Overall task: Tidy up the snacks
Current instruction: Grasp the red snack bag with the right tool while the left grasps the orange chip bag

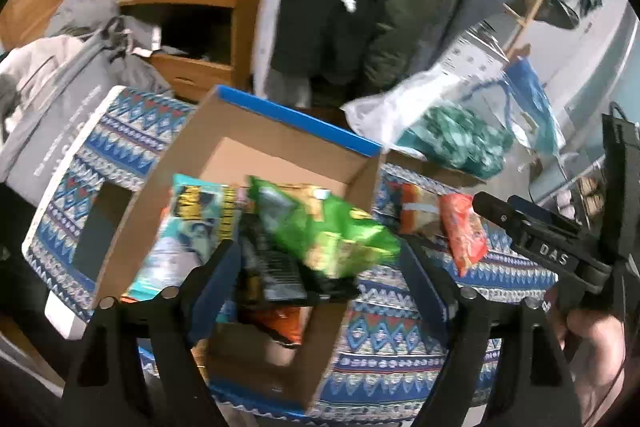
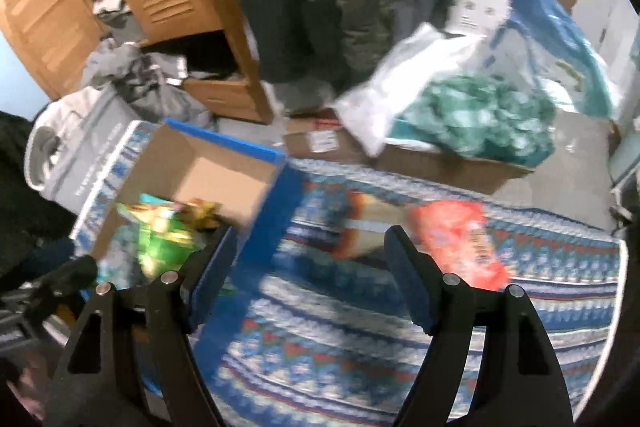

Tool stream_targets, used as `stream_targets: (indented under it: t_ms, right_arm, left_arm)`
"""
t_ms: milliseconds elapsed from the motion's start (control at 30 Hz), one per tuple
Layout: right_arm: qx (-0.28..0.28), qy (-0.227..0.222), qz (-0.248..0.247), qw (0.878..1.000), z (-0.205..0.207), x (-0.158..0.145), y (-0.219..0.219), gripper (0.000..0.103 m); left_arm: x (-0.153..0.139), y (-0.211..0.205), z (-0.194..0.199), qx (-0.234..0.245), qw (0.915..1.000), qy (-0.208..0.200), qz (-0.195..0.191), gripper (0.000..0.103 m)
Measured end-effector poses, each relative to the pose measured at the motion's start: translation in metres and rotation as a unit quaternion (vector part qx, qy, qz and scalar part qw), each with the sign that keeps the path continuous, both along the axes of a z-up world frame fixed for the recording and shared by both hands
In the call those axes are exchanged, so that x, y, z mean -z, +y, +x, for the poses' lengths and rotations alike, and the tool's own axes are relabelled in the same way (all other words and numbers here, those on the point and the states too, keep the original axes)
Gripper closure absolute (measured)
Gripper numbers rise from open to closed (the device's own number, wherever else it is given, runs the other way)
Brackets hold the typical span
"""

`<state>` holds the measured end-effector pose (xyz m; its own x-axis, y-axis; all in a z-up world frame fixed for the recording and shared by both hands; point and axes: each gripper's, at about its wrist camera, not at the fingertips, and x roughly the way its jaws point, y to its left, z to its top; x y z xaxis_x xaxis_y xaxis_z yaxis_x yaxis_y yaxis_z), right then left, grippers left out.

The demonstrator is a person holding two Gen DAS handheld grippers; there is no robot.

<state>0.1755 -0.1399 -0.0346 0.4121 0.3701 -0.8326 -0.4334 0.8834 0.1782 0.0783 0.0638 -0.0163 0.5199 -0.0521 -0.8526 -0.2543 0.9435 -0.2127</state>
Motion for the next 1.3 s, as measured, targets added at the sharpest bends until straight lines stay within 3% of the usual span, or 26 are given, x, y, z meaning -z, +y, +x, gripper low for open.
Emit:
stream_targets:
  t_ms: [300,600,800,1067,1300]
  right_arm:
    - [0.011,0.005,-0.061,0.998,0.032,0.025,-0.073,0.026]
    - [0.009,0.041,-0.059,0.997,0.059,0.070,-0.115,0.026]
    - [0.011,0.084,-0.063,0.994,0.072,0.106,-0.125,0.026]
    - [0.001,0.109,-0.052,0.993,0.077,0.134,-0.122,0.026]
    - [-0.009,0.088,-0.091,0.992,0.080,0.149,-0.110,0.025]
  left_arm:
    - [0.000,-0.074,0.032,0.053,0.9985,0.011,0.010,0.018]
    - [0.026,-0.135,0.072,0.092,0.9939,0.047,0.038,0.014]
    - [0.057,-0.149,0.090,0.076,0.9939,0.076,0.026,0.014]
    - [0.101,-0.152,0.116,0.052,0.9927,0.107,0.019,0.014]
    - [0.132,-0.146,0.132,0.028,0.9905,0.134,0.011,0.014]
